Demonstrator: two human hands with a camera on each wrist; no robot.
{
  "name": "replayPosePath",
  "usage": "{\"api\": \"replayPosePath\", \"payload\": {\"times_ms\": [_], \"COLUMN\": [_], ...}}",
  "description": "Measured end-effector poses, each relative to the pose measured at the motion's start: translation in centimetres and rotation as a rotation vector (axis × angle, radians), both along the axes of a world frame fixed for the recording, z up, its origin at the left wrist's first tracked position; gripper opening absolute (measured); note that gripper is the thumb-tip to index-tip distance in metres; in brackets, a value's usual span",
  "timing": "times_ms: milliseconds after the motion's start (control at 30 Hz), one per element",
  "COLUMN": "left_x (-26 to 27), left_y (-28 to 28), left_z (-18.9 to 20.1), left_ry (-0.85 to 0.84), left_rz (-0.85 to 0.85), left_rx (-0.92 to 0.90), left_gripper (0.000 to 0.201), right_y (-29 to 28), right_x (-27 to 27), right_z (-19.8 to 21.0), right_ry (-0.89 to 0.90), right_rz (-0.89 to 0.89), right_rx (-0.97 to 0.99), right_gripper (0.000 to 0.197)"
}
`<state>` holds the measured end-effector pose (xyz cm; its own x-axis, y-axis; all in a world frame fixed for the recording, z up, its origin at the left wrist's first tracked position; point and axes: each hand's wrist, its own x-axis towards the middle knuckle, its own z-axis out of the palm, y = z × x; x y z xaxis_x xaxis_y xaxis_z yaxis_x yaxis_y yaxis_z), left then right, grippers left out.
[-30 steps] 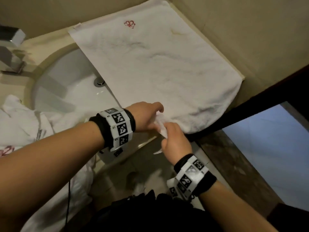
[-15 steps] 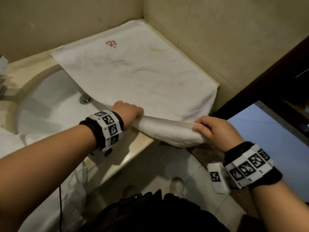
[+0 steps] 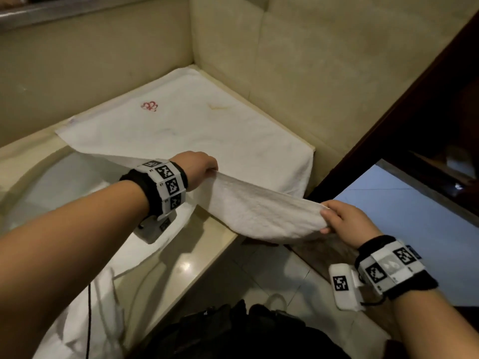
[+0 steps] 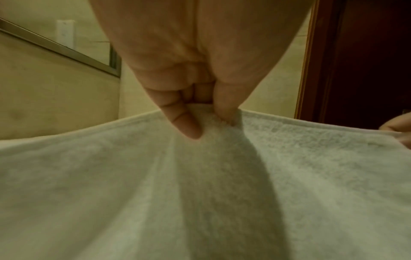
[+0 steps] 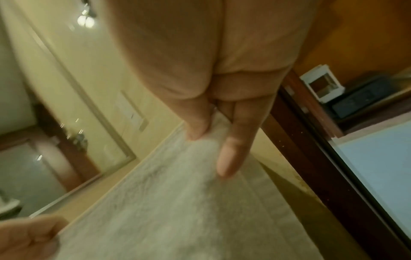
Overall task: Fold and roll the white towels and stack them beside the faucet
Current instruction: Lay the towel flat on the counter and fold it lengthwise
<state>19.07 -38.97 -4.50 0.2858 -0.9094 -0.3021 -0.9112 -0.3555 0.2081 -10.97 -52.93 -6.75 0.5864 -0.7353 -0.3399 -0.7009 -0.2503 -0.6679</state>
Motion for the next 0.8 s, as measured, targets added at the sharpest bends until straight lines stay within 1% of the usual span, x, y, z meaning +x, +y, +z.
{"api": "replayPosePath", "payload": {"times_ms": [67,167,233,300,367,467,533,600,667,733,800], "left_x": [0.3,1.0,1.5,2.2,2.8,3.9,4.5,5.4,6.3,7.5,9.1], "left_y": [-2.8,-7.4,-10.9,-14.3,-16.7,-20.0,-20.5,-20.4,-19.6,-18.4,-16.9], "left_z": [0.9,1.8,1.9,1.4,0.4,-2.2,-3.8,-5.1,-5.8,-6.1,-6.2], "left_ry": [-0.010,-0.023,-0.027,-0.029,-0.020,0.015,0.032,0.037,0.003,-0.093,-0.198], "left_rz": [-0.032,-0.056,-0.057,-0.040,-0.027,-0.025,-0.019,-0.017,-0.040,-0.086,-0.111], "left_rx": [-0.036,-0.097,-0.135,-0.158,-0.135,-0.034,0.017,0.024,0.019,0.016,0.034], "left_gripper": [0.028,0.028,0.028,0.027,0.028,0.029,0.029,0.029,0.028,0.028,0.029], "right_y": [-1.7,-4.7,-7.2,-9.9,-11.8,-13.8,-14.0,-14.5,-15.0,-15.2,-14.6], "right_x": [0.0,0.5,1.2,2.2,3.2,5.0,6.4,8.5,11.5,15.5,19.9], "right_z": [0.2,0.3,-0.1,-0.7,-1.3,-2.8,-3.3,-3.3,-2.8,-2.4,-2.3], "right_ry": [-0.067,-0.133,-0.145,-0.097,0.034,0.240,0.305,0.286,0.206,0.125,0.089], "right_rz": [-0.108,-0.269,-0.347,-0.359,-0.301,-0.204,-0.092,0.017,0.126,0.268,0.423], "right_rx": [-0.062,-0.238,-0.348,-0.436,-0.504,-0.441,-0.412,-0.411,-0.388,-0.333,-0.286], "right_gripper": [0.019,0.019,0.020,0.023,0.026,0.031,0.032,0.032,0.030,0.030,0.034]}}
